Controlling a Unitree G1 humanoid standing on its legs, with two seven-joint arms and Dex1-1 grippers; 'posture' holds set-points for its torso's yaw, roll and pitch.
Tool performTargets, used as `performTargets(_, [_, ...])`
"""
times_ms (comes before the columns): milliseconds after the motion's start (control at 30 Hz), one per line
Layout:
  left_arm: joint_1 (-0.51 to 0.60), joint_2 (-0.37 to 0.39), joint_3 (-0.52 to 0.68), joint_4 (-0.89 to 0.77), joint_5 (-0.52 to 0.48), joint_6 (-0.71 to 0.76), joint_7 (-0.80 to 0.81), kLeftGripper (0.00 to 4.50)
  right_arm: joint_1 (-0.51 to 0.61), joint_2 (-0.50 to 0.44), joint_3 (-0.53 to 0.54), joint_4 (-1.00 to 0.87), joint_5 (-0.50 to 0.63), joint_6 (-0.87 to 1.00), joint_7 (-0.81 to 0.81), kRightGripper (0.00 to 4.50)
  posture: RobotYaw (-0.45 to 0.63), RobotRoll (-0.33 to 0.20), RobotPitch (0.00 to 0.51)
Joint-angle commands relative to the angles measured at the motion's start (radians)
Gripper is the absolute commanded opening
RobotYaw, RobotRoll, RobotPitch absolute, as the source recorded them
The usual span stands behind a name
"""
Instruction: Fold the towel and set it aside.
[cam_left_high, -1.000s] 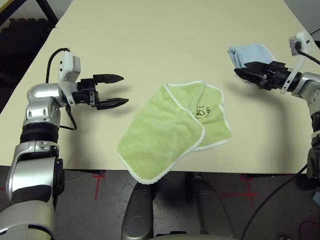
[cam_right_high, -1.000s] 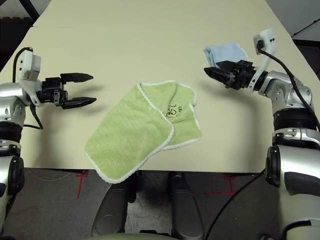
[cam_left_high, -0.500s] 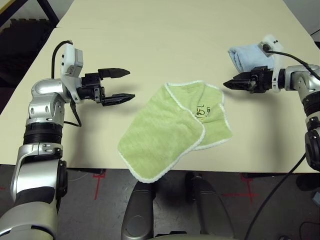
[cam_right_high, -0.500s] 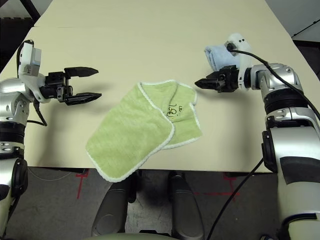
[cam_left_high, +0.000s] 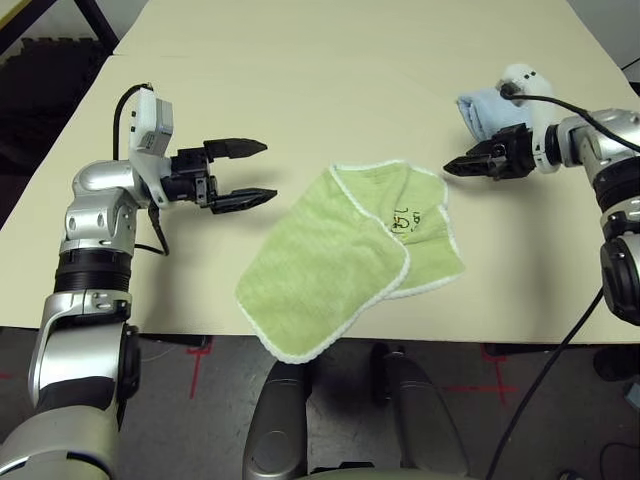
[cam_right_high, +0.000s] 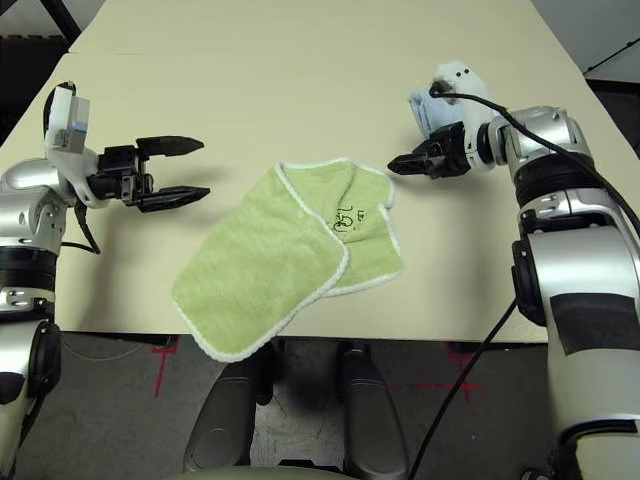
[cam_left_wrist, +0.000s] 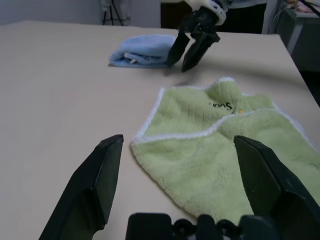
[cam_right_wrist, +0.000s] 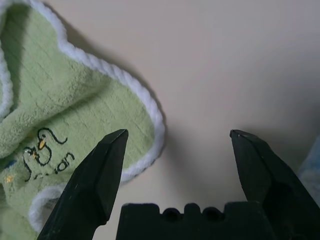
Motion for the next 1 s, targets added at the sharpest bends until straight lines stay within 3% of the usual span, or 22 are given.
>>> performTargets(33, [-0.022,-0.009,-0.017,0.036,0.017,-0.015,-0.013,4.5,-0.02,0.009,0.007,-0.004,-0.012,0.04,-0.008,4.46,0.07,0.0,0.308])
performTargets(1000, [-0.037,-0.009,-0.017,0.042,0.021,-0.009,0.008,4.5,-0.005,0.1,0.041,0.019,-0.094,-0.078,-0.147,4.46,0.08,0.0,0.32])
